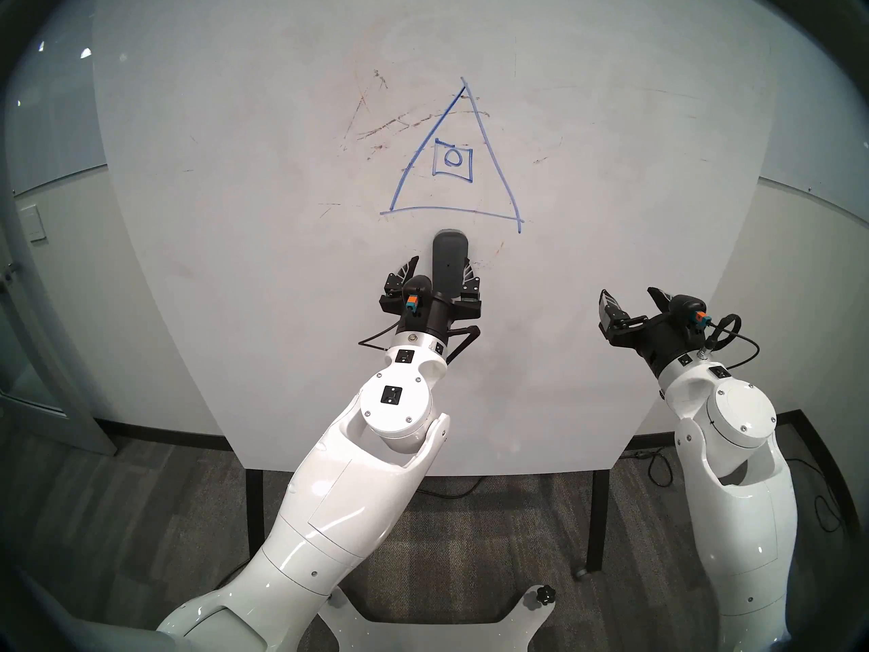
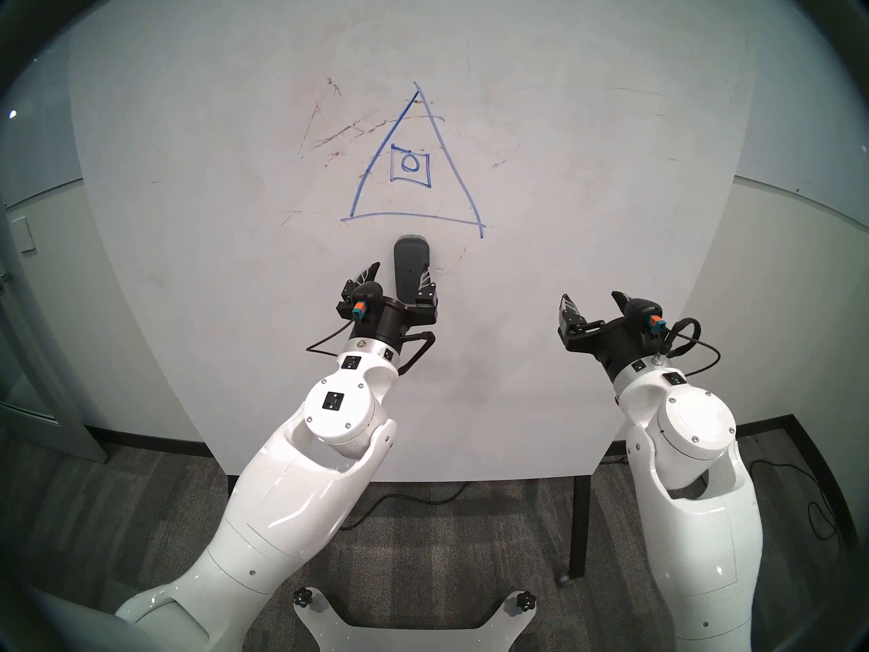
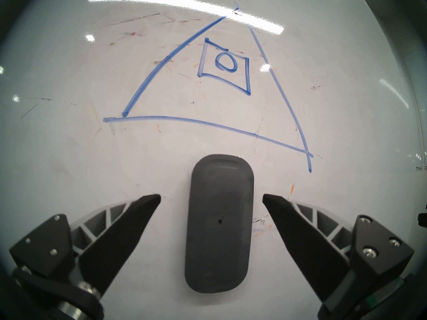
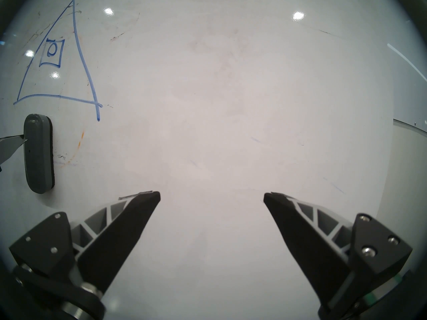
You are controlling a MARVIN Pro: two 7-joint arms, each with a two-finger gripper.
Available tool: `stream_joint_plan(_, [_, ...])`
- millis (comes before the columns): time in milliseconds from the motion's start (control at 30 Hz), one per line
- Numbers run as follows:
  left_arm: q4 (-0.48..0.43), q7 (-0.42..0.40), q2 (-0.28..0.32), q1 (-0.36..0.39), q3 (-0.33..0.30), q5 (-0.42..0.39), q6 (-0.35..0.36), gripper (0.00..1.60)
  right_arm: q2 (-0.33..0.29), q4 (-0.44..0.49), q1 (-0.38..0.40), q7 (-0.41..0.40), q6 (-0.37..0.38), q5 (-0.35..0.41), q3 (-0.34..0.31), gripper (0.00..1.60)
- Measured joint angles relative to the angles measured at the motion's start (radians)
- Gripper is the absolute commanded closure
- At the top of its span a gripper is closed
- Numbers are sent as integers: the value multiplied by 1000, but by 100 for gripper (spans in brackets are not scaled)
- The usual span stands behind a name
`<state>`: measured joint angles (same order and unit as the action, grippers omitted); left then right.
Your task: Erase all marks on the whiteboard with the eraser
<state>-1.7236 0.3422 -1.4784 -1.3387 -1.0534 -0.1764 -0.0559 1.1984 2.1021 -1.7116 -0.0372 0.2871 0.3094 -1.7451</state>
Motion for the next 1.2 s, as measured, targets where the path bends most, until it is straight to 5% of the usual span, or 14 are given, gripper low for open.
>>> stream_joint_plan(1200, [100,-13,-13,62,-2,34,-2,2,0,0,0,0,0,0,0,0])
